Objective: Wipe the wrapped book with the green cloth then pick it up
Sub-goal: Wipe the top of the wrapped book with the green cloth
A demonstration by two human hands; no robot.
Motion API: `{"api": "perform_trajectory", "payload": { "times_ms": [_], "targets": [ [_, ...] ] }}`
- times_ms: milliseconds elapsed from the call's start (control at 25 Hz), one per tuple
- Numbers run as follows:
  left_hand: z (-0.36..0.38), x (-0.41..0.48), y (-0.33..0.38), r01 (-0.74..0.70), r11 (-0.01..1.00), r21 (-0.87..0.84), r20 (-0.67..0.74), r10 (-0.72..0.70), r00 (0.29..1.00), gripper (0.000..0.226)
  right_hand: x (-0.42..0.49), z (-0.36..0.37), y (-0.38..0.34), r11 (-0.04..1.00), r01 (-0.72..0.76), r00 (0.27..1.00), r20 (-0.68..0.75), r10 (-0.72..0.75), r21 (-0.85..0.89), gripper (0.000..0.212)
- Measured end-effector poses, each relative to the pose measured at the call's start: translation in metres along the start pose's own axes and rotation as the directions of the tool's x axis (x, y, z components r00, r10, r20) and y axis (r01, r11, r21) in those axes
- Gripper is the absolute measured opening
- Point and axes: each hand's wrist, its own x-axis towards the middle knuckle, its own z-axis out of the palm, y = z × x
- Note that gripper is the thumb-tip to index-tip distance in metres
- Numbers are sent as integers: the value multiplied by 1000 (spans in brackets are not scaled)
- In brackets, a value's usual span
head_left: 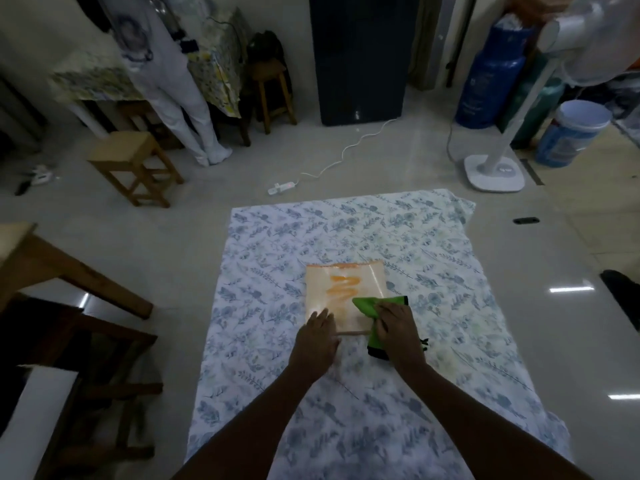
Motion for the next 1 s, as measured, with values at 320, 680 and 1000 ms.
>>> {"api": "perform_trajectory", "payload": {
  "times_ms": [320,680,1000],
  "targets": [
    [-24,52,-52,54,998,45,206,-62,977,96,57,43,-13,975,-151,949,251,189,-163,43],
    [-13,58,-61,75,990,121,182,-96,979,103,101,70,-7,906,-170,881,352,316,-388,49],
    [-5,62,-70,64,995,71,200,-77,977,108,59,73,5,911,232,880,472,-48,-340,52]
  ]
}}
